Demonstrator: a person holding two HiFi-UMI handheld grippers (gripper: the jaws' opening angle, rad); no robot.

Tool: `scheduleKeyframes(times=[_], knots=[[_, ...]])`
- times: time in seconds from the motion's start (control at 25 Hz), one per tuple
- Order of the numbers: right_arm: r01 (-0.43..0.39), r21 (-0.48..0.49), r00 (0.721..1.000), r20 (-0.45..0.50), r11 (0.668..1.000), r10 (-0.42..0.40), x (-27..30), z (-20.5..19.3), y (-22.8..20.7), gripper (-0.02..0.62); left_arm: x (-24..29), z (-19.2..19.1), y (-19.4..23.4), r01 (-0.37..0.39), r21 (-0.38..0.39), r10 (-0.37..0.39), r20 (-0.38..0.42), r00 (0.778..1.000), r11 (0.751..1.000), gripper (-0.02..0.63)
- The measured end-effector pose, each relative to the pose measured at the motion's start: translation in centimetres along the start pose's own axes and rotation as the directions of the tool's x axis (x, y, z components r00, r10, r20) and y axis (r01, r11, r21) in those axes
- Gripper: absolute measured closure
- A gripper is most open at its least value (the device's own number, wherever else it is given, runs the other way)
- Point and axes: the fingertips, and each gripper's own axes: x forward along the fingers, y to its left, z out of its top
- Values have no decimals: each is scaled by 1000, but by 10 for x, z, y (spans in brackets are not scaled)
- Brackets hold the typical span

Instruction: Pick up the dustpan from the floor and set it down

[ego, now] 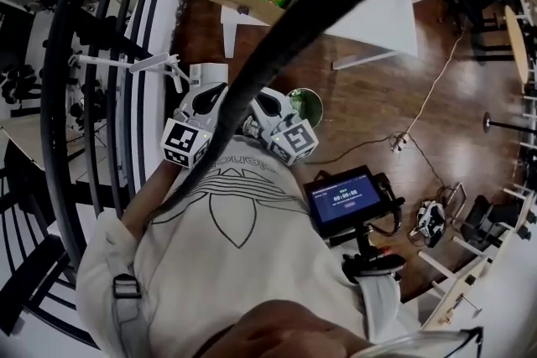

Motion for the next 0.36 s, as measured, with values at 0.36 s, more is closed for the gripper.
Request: scheduleKeyframes(times=[0.36], knots=[[-20,-27,1000,1,999,20,4,6,2,595,0,6,-3,26,-40,-25,25,999,999,586]])
